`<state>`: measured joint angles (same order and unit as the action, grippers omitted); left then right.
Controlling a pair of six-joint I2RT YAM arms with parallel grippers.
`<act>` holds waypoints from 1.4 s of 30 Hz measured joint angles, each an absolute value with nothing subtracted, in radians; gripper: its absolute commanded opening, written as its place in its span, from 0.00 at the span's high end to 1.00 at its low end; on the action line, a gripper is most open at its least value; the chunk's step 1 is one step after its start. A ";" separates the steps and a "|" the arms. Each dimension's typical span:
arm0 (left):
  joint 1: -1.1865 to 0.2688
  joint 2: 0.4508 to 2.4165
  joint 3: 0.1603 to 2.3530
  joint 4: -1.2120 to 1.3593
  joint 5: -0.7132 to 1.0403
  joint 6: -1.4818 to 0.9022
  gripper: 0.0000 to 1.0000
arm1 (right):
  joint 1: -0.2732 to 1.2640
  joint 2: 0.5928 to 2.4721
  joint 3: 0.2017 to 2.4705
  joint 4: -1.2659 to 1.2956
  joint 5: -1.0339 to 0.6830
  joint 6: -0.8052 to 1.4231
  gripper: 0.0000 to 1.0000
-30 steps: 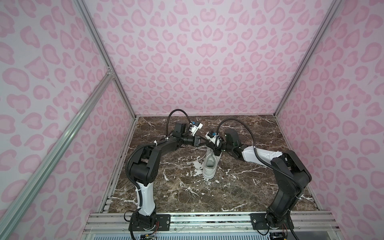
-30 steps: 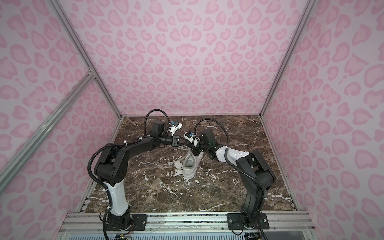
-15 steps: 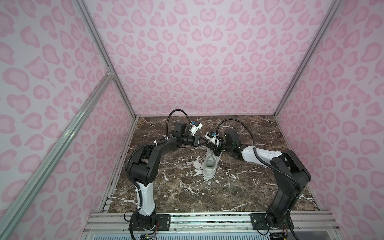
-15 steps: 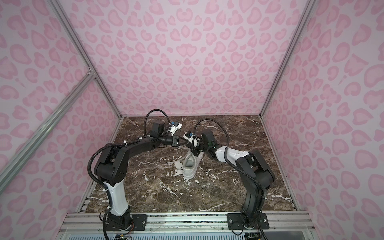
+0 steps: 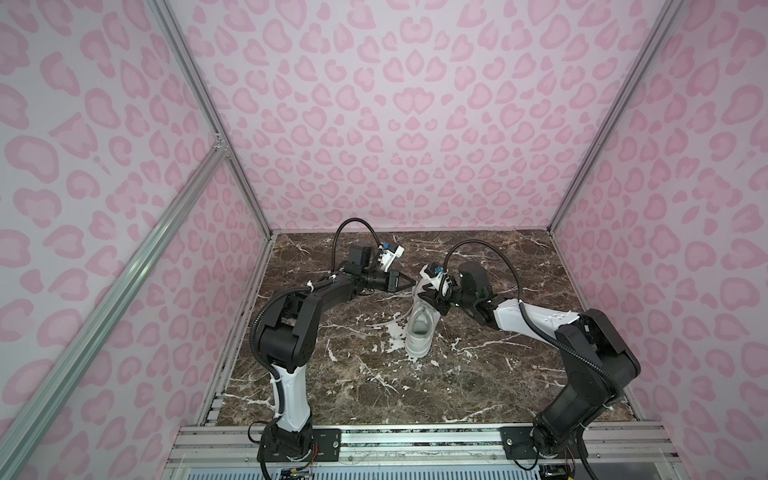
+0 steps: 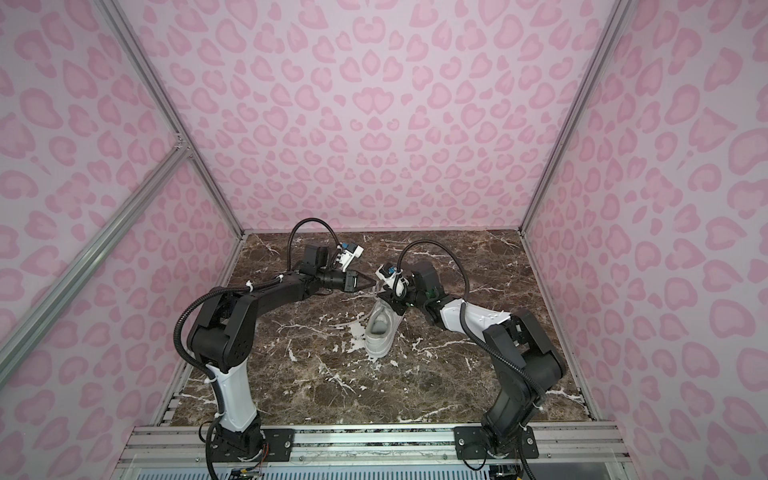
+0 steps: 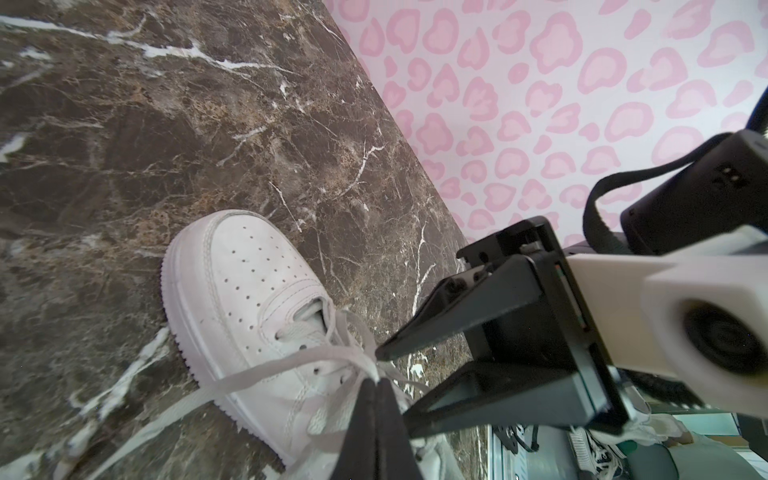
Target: Tie the shoes
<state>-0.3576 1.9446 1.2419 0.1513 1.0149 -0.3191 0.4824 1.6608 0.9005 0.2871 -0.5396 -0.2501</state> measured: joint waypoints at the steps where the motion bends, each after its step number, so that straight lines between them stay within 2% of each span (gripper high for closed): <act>1: -0.357 1.940 1.242 0.151 1.013 -0.319 0.97 | 0.474 1.646 0.886 0.289 -0.536 -0.242 0.68; 8: -0.355 1.919 1.271 0.109 0.979 -0.321 0.97 | 0.417 1.486 0.771 0.285 -0.509 -0.117 0.71; 18: -0.381 1.907 1.326 0.018 0.929 -0.342 0.97 | 0.396 1.360 0.606 0.224 -0.492 0.214 0.87; 30: -0.413 1.905 1.326 -0.005 0.878 -0.366 0.97 | 0.404 1.491 0.486 0.513 -0.560 0.558 0.92; 42: -0.414 1.893 1.324 -0.003 0.859 -0.391 0.97 | 0.436 1.605 0.509 0.688 -0.593 0.671 0.92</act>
